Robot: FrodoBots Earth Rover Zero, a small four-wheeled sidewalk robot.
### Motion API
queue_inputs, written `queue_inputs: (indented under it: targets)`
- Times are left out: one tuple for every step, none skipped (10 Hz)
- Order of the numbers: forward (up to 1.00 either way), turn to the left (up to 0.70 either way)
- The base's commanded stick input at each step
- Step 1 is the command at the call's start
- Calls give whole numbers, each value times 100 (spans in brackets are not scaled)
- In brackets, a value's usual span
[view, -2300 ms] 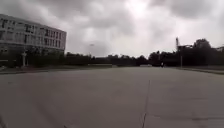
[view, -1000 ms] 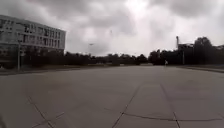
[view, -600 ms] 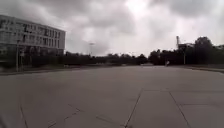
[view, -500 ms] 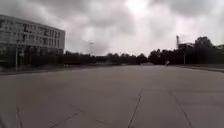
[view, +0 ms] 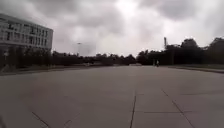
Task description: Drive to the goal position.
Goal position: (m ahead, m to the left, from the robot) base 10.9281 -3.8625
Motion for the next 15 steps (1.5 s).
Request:
queue_inputs:
  targets:
    - [70, 0]
    - [70, 0]
    - [70, 0]
    - [70, 0]
    - [70, 0]
    - [70, 0]
    - [70, 0]
    - [70, 0]
    - [70, 0]
    - [70, 0]
    - [70, 0]
    - [70, 0]
    - [70, -2]
    - [70, -31]
    - [70, -32]
